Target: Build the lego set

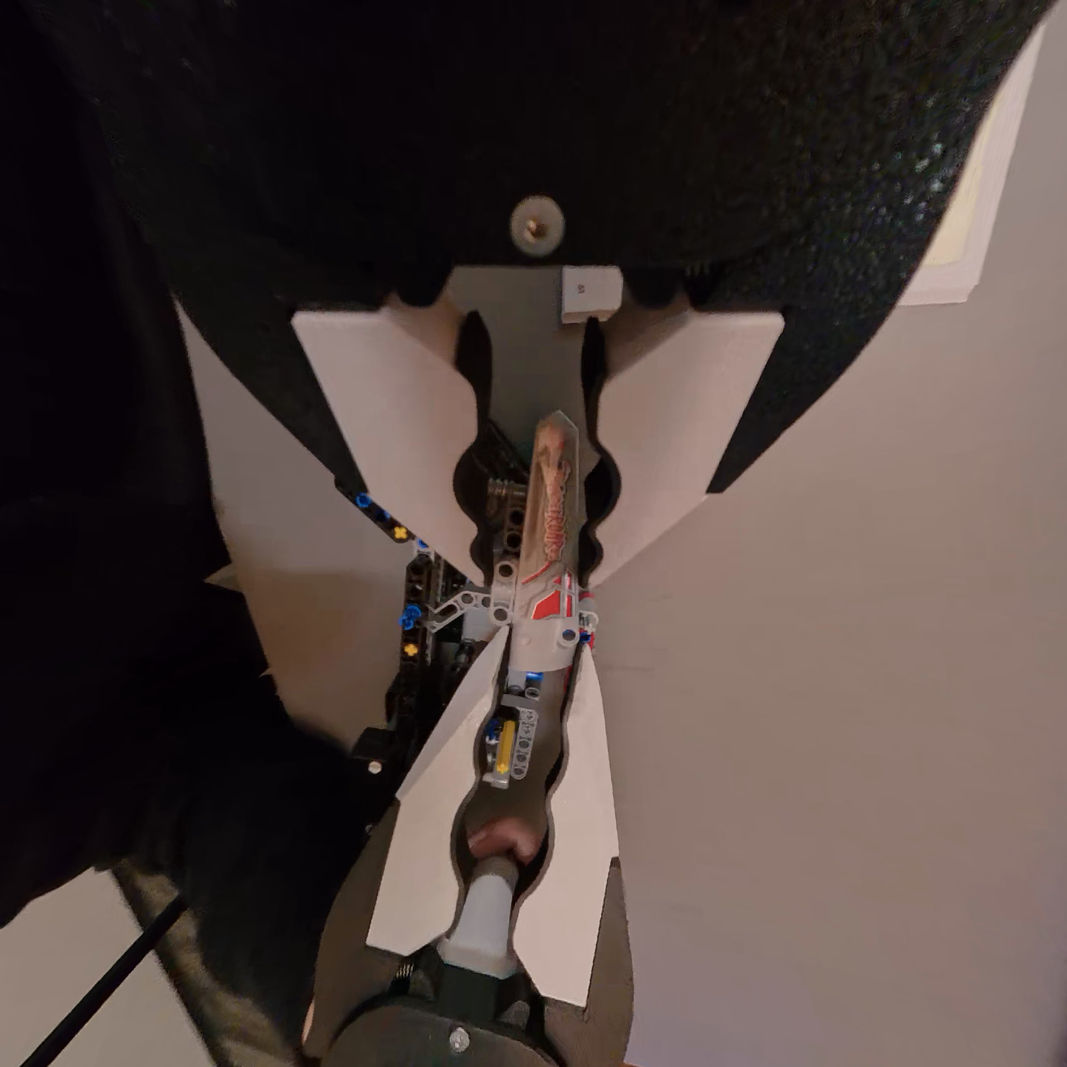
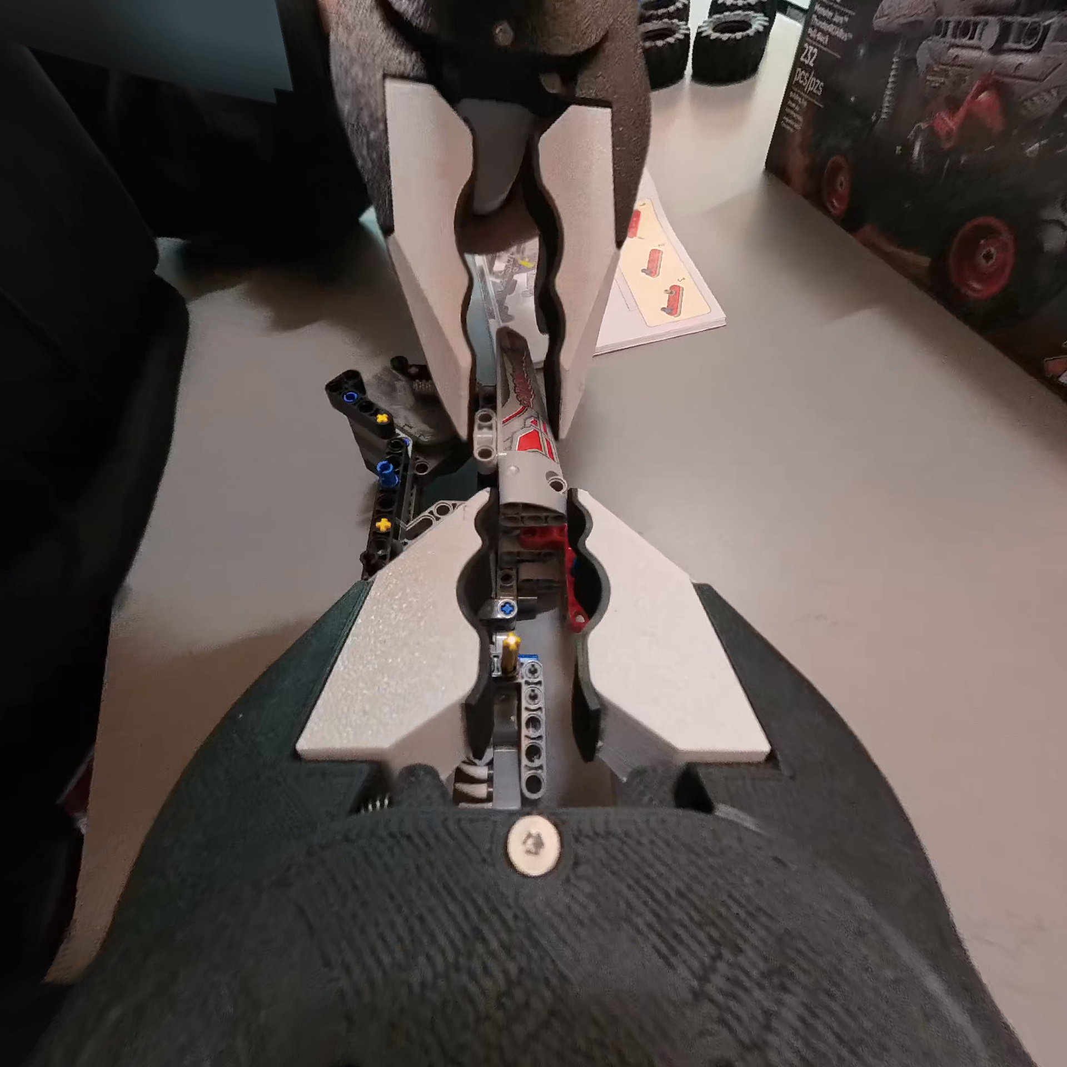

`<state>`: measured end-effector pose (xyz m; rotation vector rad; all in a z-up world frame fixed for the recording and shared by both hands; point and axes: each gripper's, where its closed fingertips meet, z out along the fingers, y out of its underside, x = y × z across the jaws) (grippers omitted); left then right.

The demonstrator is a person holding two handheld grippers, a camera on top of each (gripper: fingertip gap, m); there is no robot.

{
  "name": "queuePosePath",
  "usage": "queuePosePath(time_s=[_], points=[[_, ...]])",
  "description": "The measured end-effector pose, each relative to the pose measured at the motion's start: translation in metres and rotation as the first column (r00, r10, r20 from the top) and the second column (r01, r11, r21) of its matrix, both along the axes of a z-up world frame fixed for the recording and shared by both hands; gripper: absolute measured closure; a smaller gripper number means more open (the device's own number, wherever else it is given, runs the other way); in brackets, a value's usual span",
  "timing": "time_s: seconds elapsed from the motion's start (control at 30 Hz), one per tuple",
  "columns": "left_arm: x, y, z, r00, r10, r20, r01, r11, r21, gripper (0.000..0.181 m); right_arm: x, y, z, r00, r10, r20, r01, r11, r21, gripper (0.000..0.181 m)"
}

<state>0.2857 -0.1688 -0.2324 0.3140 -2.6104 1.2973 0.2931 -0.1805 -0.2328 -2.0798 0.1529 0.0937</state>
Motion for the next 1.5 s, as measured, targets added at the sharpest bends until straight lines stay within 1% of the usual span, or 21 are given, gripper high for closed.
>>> queuePosePath(time_s=[0.17,0.23,0.33,0.4,0.5,0.6,0.7,0.73,0.8,0.87,0.97,1.2,1.3,1.5], points=[[0.011,0.01,0.022,0.996,0.035,-0.081,-0.042,0.996,-0.082,0.152,0.0,-0.001,0.0,1.0,-0.001,0.018,0.001,1.0,-0.006,0.16],[0.014,0.011,0.027,0.996,0.041,-0.074,-0.047,0.996,-0.079,0.148,0.0,-0.001,0.0,1.0,-0.001,0.022,0.002,1.0,-0.01,0.16],[0.011,0.006,0.023,1.0,0.013,0.003,-0.013,1.0,-0.013,0.145,0.0,0.0,0.0,1.0,-0.002,0.022,0.002,1.0,-0.01,0.16],[0.005,0.0,0.019,1.0,-0.023,0.016,0.023,0.999,0.031,0.147,0.0,0.0,0.0,1.0,-0.003,0.024,0.003,1.0,-0.009,0.16],[0.001,-0.005,0.014,0.998,-0.057,0.019,0.056,0.995,0.079,0.157,0.0,0.0,0.0,0.999,-0.003,0.032,0.004,1.0,-0.009,0.16],[0.004,-0.004,0.008,0.997,-0.06,0.048,0.053,0.99,0.132,0.168,0.0,0.0,0.0,0.999,-0.004,0.037,0.004,1.0,-0.009,0.16],[0.0,-0.004,0.013,0.993,-0.094,0.078,0.083,0.988,0.13,0.18,0.0,0.0,0.0,0.999,-0.004,0.036,0.004,1.0,-0.005,0.16],[-0.002,-0.004,0.016,0.988,-0.114,0.1,0.101,0.987,0.128,0.181,0.0,0.0,0.0,0.999,-0.004,0.038,0.004,1.0,-0.005,0.16],[-0.007,-0.003,0.016,0.98,-0.152,0.128,0.132,0.98,0.152,0.181,0.0,0.001,0.0,0.999,-0.004,0.041,0.004,1.0,-0.007,0.16],[-0.007,-0.003,0.012,0.974,-0.168,0.152,0.139,0.972,0.188,0.181,-0.001,0.001,0.0,0.999,-0.003,0.047,0.004,1.0,-0.01,0.16],[-0.011,-0.003,0.01,0.966,-0.202,0.163,0.164,0.962,0.219,0.181,-0.001,0.002,0.0,0.999,-0.002,0.051,0.003,1.0,-0.01,0.16],[-0.012,-0.003,0.008,0.932,-0.243,0.27,0.157,0.94,0.304,0.181,0.0,0.002,0.001,0.998,-0.005,0.069,0.006,1.0,-0.013,0.16],[-0.012,-0.003,0.007,0.919,-0.273,0.285,0.17,0.926,0.338,0.181,0.0,0.002,0.001,0.998,-0.004,0.068,0.005,1.0,-0.014,0.16],[-0.012,-0.003,0.007,0.914,-0.308,0.265,0.183,0.894,0.41,0.181,-0.001,0.002,0.001,0.997,0.002,0.073,-0.001,1.0,-0.013,0.16]])
